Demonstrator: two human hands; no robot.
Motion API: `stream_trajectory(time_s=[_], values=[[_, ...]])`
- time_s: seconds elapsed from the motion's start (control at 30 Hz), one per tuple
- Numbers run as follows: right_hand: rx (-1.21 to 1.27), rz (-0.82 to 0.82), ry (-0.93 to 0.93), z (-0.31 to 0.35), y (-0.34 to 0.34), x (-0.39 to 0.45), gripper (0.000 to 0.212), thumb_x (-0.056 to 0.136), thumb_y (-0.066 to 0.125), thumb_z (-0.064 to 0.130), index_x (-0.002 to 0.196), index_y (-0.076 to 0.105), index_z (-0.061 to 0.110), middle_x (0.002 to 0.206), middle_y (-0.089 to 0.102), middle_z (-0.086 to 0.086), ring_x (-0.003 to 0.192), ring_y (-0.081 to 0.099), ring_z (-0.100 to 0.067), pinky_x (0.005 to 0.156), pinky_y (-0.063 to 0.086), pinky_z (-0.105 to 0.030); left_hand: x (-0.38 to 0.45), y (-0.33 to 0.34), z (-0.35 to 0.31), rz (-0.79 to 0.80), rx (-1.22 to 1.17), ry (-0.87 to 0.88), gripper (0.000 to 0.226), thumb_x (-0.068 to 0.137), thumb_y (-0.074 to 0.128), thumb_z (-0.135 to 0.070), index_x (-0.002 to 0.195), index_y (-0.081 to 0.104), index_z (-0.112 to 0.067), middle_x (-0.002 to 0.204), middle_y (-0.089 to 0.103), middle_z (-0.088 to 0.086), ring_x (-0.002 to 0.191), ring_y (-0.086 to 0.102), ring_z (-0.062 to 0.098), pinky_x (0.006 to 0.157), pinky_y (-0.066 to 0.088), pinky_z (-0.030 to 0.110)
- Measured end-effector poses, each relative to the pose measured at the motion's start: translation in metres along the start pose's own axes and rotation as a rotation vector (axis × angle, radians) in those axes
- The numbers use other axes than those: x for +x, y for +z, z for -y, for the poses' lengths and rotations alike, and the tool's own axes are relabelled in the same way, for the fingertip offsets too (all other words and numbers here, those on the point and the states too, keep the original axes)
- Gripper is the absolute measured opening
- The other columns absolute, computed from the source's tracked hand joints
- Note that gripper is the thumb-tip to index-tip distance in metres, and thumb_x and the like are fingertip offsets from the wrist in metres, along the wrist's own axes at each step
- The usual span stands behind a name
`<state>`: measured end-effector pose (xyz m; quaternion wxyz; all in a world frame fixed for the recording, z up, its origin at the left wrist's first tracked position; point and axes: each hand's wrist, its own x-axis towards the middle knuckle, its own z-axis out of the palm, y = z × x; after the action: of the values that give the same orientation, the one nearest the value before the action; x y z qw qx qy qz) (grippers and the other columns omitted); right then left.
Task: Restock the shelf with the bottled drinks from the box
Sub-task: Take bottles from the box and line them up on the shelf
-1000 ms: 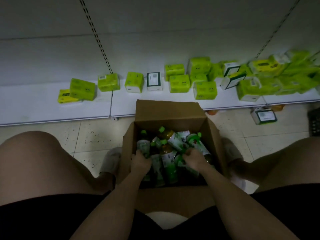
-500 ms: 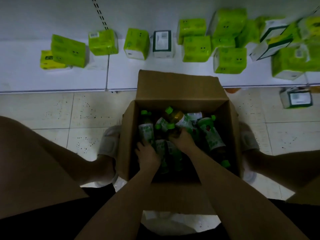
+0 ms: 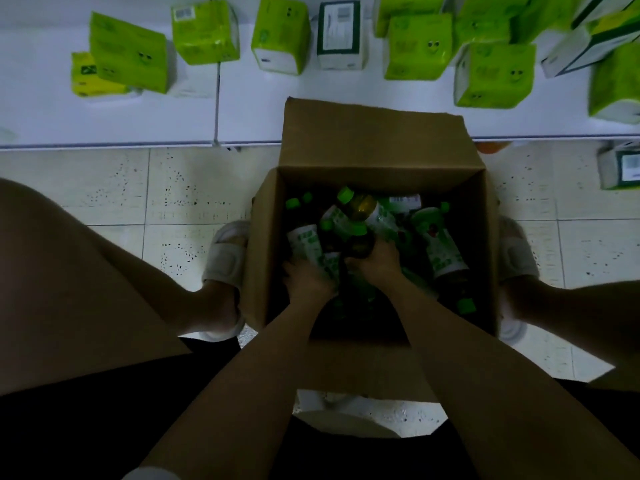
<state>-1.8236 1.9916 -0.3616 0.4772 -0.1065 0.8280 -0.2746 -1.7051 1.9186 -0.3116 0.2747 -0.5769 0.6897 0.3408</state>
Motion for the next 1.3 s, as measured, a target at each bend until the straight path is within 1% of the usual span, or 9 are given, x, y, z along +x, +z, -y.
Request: stream_trajectory(time_s=[0.1, 0.2, 0.3, 0.6, 0.8, 0.93, 1.0, 1.1, 1.3], values=[[0.008, -0.055, 0.028, -0.011, -0.005, -0.002, 0.108, 0.034, 0.072, 0.066, 0.128, 0.052, 0.016, 0.130, 0.055, -0.010, 0.121, 0.052, -0.033, 0.099, 0.048, -0.051, -0.003, 0.012, 0.003, 0.125, -0.244, -0.109, 0.094, 0.082, 0.067, -0.036, 0.150, 0.009, -0.009, 0.149, 0.028, 0.016, 0.135, 0.034, 0.034, 0.109, 0.033, 0.040], [0.123, -0.074, 0.004, 0.003, -0.017, -0.029, 0.101, 0.057, 0.086, 0.039, 0.141, 0.036, 0.015, 0.139, 0.050, -0.010, 0.127, 0.048, -0.033, 0.104, 0.044, -0.049, -0.005, 0.010, 0.005, 0.097, -0.576, -0.202, 0.094, 0.077, 0.074, -0.009, 0.148, 0.014, -0.003, 0.146, 0.037, 0.021, 0.131, 0.043, 0.035, 0.103, 0.040, 0.037], [0.265, -0.079, -0.061, -0.003, -0.022, -0.042, 0.104, 0.068, 0.085, 0.017, 0.150, 0.022, 0.016, 0.147, 0.043, -0.008, 0.134, 0.042, -0.030, 0.109, 0.040, -0.046, -0.007, 0.002, 0.007, 0.143, -0.699, -0.179, 0.097, 0.076, 0.077, -0.009, 0.149, 0.013, -0.006, 0.147, 0.036, 0.019, 0.133, 0.041, 0.034, 0.105, 0.040, 0.039], [0.328, -0.113, -0.165, 0.016, -0.044, -0.086, 0.070, 0.062, 0.088, 0.010, 0.120, 0.047, 0.014, 0.114, 0.059, 0.002, 0.112, 0.057, -0.022, 0.088, 0.047, -0.035, -0.043, -0.038, 0.004, 0.274, -1.035, 0.079, 0.096, 0.067, 0.074, 0.013, 0.142, 0.024, -0.018, 0.134, 0.048, 0.013, 0.123, 0.048, 0.035, 0.098, 0.046, 0.056], [0.530, -0.079, -0.205, 0.046, -0.080, -0.119, 0.056, 0.065, 0.087, 0.016, 0.111, 0.056, 0.028, 0.111, 0.065, 0.001, 0.103, 0.061, -0.019, 0.095, 0.048, -0.040, -0.071, -0.063, 0.010, 0.318, -1.135, 0.271, 0.081, 0.069, 0.062, 0.022, 0.130, 0.035, -0.023, 0.123, 0.055, 0.009, 0.115, 0.051, 0.031, 0.092, 0.050, 0.049], [0.699, -0.037, -0.241, 0.067, -0.103, -0.143, 0.053, 0.074, 0.080, 0.021, 0.121, 0.056, 0.023, 0.113, 0.067, 0.001, 0.104, 0.062, -0.018, 0.090, 0.048, -0.040, -0.084, -0.088, 0.006, 0.335, -1.206, 0.410, 0.086, 0.065, 0.060, 0.026, 0.133, 0.038, -0.022, 0.121, 0.061, 0.013, 0.115, 0.056, 0.035, 0.097, 0.048, 0.054], [0.800, -0.017, -0.238, 0.076, -0.113, -0.154, 0.049, 0.078, 0.077, 0.024, 0.120, 0.055, 0.015, 0.110, 0.067, -0.004, 0.104, 0.062, -0.022, 0.087, 0.047, -0.040, -0.092, -0.100, 0.003, 0.354, -1.278, 0.485, 0.079, 0.068, 0.061, 0.022, 0.134, 0.043, -0.019, 0.115, 0.066, 0.016, 0.112, 0.061, 0.038, 0.093, 0.050, 0.056], [0.960, 0.030, -0.287, 0.085, -0.121, -0.169, 0.035, 0.085, 0.069, 0.025, 0.116, 0.058, 0.011, 0.109, 0.069, -0.012, 0.100, 0.065, -0.027, 0.087, 0.050, -0.042, -0.104, -0.115, 0.002, 0.476, -1.466, 0.502, 0.057, 0.078, 0.070, -0.009, 0.130, 0.048, -0.014, 0.107, 0.067, 0.017, 0.103, 0.065, 0.036, 0.086, 0.054, 0.052], [1.091, 0.041, -0.405, 0.101, -0.125, -0.192, 0.080, 0.068, 0.077, 0.040, 0.138, 0.047, 0.013, 0.127, 0.063, -0.018, 0.110, 0.063, -0.034, 0.088, 0.052, -0.049, -0.112, -0.127, -0.001, 0.453, -1.508, 0.489, 0.078, 0.070, 0.075, -0.056, 0.134, 0.054, -0.017, 0.130, 0.059, 0.021, 0.113, 0.060, 0.039, 0.097, 0.047, 0.057]])
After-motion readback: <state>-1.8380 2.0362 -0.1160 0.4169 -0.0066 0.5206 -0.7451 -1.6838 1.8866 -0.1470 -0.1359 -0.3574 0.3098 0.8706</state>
